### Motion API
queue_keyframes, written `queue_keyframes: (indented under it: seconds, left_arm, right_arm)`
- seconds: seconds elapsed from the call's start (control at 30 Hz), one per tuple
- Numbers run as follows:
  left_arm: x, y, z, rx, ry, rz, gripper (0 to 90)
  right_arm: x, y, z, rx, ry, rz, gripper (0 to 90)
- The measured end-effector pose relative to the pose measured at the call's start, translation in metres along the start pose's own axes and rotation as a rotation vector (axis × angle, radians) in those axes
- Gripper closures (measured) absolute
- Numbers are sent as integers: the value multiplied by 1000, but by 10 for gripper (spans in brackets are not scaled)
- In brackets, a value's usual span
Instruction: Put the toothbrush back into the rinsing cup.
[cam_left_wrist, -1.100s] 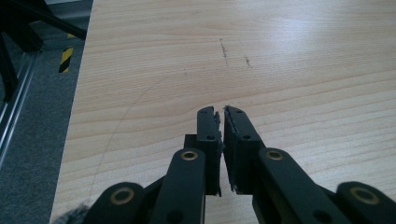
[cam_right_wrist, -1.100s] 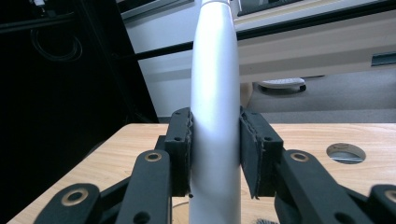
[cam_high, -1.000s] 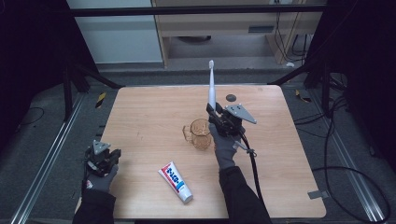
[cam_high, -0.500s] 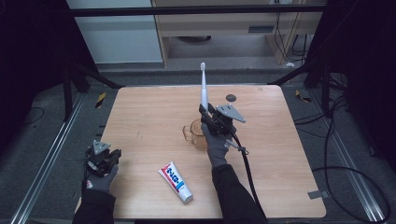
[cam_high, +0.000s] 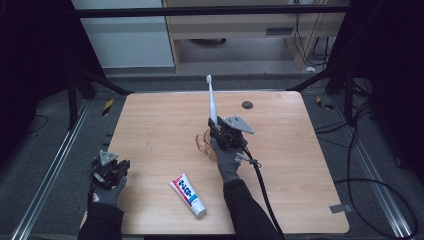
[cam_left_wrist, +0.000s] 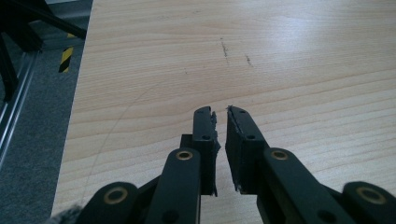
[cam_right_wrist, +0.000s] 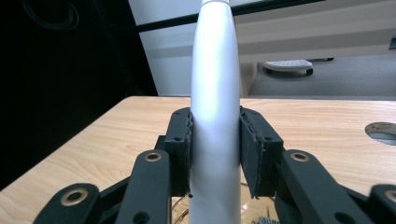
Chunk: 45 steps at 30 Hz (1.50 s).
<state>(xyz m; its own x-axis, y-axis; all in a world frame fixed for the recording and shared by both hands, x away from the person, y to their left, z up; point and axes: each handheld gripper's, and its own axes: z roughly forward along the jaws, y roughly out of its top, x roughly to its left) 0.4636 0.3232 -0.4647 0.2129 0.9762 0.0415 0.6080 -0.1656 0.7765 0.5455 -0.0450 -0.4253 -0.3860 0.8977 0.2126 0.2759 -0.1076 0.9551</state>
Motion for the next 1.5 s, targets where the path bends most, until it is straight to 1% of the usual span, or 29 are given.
queue_keyframes:
  seconds: [0.17, 0.33, 0.63, 0.9, 1.1, 1.23, 1.4, 1.5]
  left_arm:
    - [0, 0, 0, 0, 0, 0, 812]
    - [0, 0, 0, 2, 0, 2, 812]
    - [0, 0, 1, 2, 0, 1, 811]
    - [0, 0, 1, 3, -2, 0, 811]
    - [0, 0, 1, 3, -2, 0, 810]
    - [0, 0, 1, 4, -2, 0, 810]
    - [0, 0, 1, 5, -2, 2, 810]
    - [0, 0, 1, 5, -1, 2, 810]
  right_arm:
    - [3, -5, 1, 16, -3, -9, 662]
    - [1, -10, 0, 23, -18, -4, 662]
    - [0, -14, -1, 39, -31, -22, 660]
    - [-2, -20, 1, 85, -41, -31, 659]
    - [-3, -23, 2, 106, -40, -33, 658]
    - [-3, -23, 2, 110, -38, -36, 653]
    - [-2, -21, -1, 97, -33, -44, 655]
    - [-3, -19, -3, 99, -33, -46, 661]
